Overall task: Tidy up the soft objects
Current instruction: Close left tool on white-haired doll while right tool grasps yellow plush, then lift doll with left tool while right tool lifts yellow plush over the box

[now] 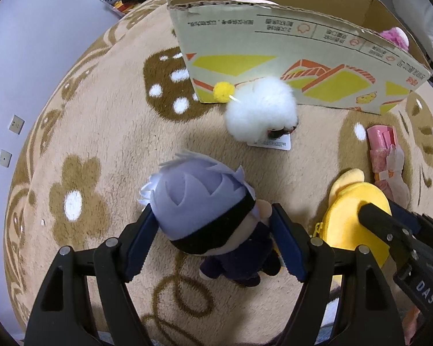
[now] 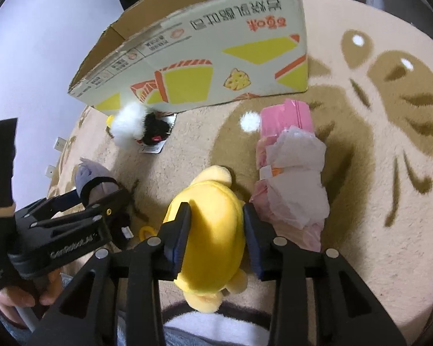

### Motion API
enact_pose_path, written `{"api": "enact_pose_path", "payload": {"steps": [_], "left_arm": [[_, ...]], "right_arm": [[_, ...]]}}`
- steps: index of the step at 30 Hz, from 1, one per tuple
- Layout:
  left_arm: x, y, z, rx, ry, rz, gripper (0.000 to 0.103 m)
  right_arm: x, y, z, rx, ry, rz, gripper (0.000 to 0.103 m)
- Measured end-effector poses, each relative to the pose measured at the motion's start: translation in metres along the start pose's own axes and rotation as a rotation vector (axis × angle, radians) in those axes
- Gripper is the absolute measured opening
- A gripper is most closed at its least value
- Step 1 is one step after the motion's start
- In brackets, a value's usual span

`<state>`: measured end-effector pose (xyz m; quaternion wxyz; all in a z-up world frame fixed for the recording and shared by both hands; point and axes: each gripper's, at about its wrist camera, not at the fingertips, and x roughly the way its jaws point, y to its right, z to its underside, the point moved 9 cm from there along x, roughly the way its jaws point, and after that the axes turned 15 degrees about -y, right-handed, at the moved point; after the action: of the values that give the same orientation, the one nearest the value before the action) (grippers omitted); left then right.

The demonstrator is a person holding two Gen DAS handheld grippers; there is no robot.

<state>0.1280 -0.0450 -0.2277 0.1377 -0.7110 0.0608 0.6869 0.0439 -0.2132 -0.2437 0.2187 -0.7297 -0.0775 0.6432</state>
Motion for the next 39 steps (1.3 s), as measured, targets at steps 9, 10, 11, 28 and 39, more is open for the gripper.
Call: {"api": "enact_pose_path", "payload": {"steps": [9, 10, 11, 28, 39], "left_arm": [[-0.013, 0.010, 0.015, 0.029, 0.023, -0.025, 0.076], [-0.016, 0.010, 0.017, 0.028, 0.034, -0.025, 0.076], [-0.019, 0.009, 0.017, 0.028, 0.045, -0.030, 0.076], [-0.108, -0.004, 0.013, 0.003, 0.361, -0.067, 0.076], [-0.160, 0.002, -0.008, 0.032, 0.526, -0.076, 0.076]], "right_arm": [[-0.019, -0.027, -0.006, -0.082, 0.136, 0.092, 0.030], [-0.025, -0.027, -0.007, -0.085, 0.161, 0.105, 0.030], [-0.032, -0.028, -0.008, -0.089, 0.186, 0.116, 0.029], [-0.158, -0.042, -0.016, -0.160, 0.577, 0.161, 0.029], [-0.204, -0.051, -0.043, -0.204, 0.695, 0.168, 0.029]]}}
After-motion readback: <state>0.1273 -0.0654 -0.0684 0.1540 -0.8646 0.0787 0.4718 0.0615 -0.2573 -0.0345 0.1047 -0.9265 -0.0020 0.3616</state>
